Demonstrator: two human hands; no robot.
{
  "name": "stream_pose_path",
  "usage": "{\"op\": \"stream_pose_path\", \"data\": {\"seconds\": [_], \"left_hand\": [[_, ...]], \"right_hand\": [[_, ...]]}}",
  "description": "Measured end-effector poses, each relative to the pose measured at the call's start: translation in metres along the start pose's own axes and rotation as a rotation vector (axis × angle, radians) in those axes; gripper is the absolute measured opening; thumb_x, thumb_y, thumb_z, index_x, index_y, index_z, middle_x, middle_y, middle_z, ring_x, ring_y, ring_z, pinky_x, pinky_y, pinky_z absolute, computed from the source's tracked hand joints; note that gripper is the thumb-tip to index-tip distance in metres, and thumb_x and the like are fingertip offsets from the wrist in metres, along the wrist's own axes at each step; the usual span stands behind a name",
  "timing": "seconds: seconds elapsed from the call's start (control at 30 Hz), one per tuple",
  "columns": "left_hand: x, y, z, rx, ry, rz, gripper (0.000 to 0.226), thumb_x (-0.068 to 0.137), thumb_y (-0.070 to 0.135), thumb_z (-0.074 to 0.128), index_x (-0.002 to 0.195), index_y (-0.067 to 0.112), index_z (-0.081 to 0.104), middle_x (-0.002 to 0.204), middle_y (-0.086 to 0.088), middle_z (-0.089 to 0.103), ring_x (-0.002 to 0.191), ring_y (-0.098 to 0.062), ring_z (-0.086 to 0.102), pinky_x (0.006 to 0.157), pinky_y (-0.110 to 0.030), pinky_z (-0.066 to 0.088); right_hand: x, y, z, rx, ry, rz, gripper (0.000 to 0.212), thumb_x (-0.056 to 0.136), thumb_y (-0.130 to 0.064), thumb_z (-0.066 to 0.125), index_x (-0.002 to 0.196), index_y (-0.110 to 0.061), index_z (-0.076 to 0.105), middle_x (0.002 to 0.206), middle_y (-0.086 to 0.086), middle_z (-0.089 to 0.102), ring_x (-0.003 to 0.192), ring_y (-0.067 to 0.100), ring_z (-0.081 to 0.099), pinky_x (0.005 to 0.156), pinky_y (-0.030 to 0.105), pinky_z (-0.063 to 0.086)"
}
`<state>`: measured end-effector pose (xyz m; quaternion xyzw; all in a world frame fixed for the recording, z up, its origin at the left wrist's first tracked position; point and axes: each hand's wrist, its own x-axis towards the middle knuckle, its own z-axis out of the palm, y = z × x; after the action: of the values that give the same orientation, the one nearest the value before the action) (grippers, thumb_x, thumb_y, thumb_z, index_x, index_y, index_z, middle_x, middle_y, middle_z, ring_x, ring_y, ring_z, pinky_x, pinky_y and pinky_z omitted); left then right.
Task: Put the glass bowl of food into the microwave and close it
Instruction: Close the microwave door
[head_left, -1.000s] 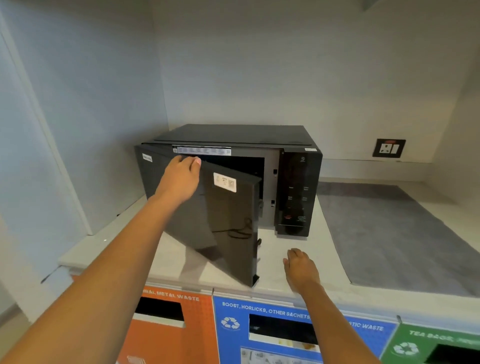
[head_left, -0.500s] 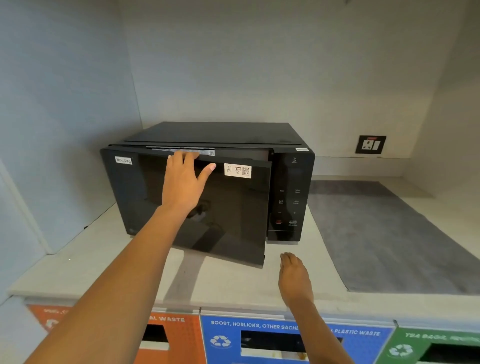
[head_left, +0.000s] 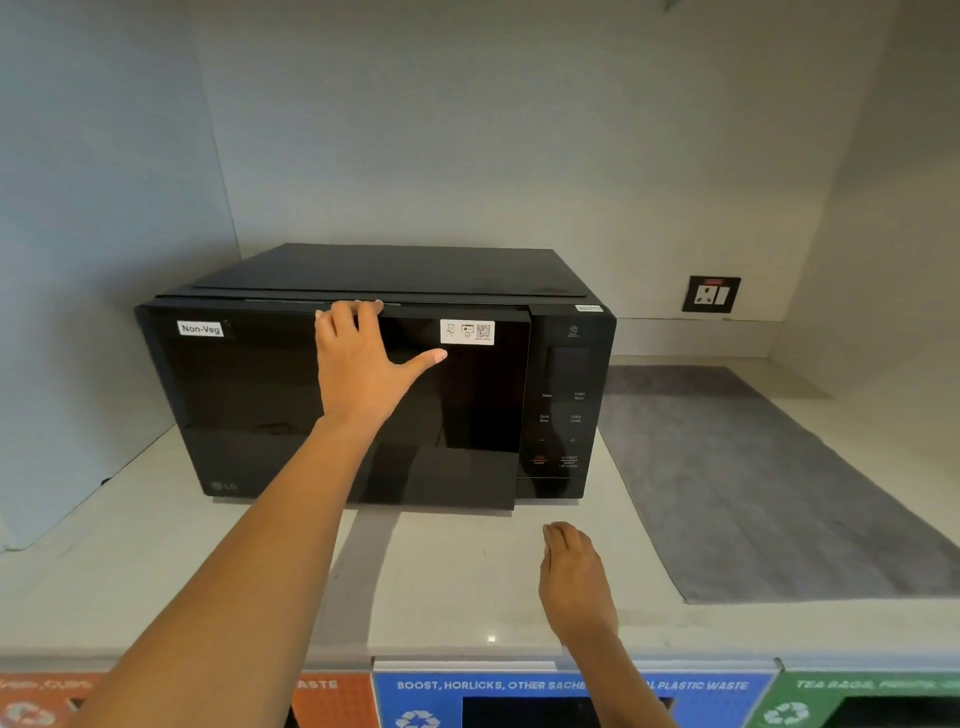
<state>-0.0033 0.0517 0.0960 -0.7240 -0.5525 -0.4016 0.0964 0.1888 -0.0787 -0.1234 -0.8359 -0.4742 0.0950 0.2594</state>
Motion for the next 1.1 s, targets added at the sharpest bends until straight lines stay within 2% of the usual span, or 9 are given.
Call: {"op": "stream_pose_path", "data": {"seconds": [0.4, 0.7, 1.1], "left_hand": [[0.002, -0.003, 0.012, 0.019, 0.08, 0.042, 0.09, 0.07, 0.073, 0.057, 0.126, 0.004, 0.053, 0.125, -0.022, 0.055, 0.12, -0.039, 0.048, 0.115, -0.052, 0.028], [0.003, -0.005, 0.016, 0.092, 0.084, 0.069, 0.093, 0.072, 0.077, 0.048, 0.128, 0.003, 0.052, 0.125, -0.022, 0.055, 0.123, -0.038, 0.048, 0.116, -0.052, 0.026], [0.01, -0.002, 0.018, 0.146, 0.006, 0.059, 0.092, 0.075, 0.077, 0.042, 0.133, 0.006, 0.047, 0.133, -0.02, 0.05, 0.128, -0.036, 0.043, 0.118, -0.049, 0.021]], "right_hand": [[-0.002, 0.0, -0.002, 0.035, -0.015, 0.02, 0.051, 0.094, -0.04, 0.04, 0.141, -0.026, 0.024, 0.149, -0.005, 0.03, 0.134, 0.015, 0.036, 0.111, 0.028, 0.03], [-0.003, -0.001, -0.002, 0.029, -0.029, 0.03, 0.053, 0.094, -0.04, 0.04, 0.142, -0.027, 0.023, 0.15, -0.006, 0.029, 0.135, 0.015, 0.034, 0.112, 0.029, 0.029], [-0.003, -0.002, 0.0, -0.02, -0.051, 0.034, 0.054, 0.095, -0.042, 0.036, 0.144, -0.028, 0.018, 0.153, -0.007, 0.022, 0.139, 0.014, 0.028, 0.113, 0.028, 0.024]]}}
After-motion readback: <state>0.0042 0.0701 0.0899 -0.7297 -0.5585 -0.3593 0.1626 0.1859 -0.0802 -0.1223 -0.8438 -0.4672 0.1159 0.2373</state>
